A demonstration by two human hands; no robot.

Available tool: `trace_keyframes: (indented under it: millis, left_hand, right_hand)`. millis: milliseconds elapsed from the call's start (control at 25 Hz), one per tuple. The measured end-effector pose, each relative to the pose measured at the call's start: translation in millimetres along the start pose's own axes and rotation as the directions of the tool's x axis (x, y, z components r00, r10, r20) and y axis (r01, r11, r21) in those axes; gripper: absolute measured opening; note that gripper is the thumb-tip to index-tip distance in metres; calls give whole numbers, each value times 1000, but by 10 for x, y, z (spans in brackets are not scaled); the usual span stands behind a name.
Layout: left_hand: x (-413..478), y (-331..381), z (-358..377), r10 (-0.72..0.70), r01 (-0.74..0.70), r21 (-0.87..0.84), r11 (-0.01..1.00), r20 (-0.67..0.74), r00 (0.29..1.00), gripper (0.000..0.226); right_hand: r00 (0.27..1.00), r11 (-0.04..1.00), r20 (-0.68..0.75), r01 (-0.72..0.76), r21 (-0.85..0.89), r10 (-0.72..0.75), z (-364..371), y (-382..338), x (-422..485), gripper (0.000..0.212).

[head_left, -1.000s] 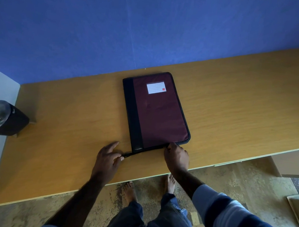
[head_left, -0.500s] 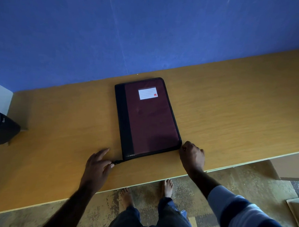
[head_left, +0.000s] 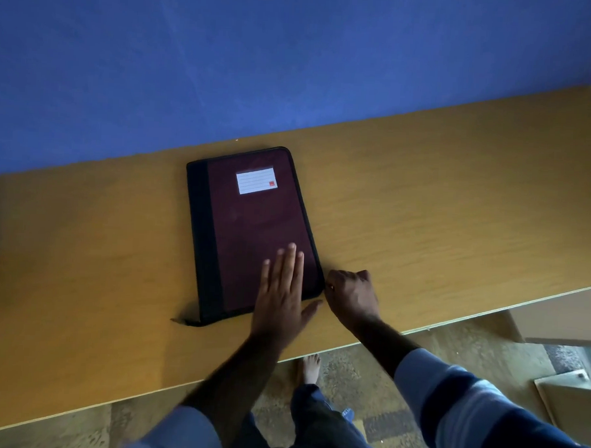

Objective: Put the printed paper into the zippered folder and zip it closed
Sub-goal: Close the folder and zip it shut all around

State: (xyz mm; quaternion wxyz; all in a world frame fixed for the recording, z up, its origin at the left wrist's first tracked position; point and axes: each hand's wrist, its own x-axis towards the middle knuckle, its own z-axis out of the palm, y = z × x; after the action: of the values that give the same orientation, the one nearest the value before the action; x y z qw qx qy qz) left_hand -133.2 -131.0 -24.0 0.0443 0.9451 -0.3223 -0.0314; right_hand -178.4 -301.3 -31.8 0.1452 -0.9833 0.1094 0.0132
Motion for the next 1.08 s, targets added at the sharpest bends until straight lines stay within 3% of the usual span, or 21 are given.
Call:
trace_keyframes:
  millis: [160, 440, 720, 1080]
  left_hand:
    - [186, 116, 230, -52, 46, 82, 996, 66, 996, 100]
    - [202, 131, 280, -37, 29, 136, 990, 59, 998, 97]
    - [228, 156, 299, 43, -50, 107, 993, 61, 997, 84]
    - [229, 172, 274, 29, -37, 90, 995, 92, 995, 80]
  right_hand:
    - [997, 997, -4, 71, -25, -72, -3, 71, 38, 16]
    - [994, 994, 11, 109, -12, -109, 3, 115, 61, 15]
    - [993, 992, -3, 118, 43, -118, -45, 141, 54, 18]
    - [995, 996, -46, 85, 38, -83, -85, 143, 168, 17]
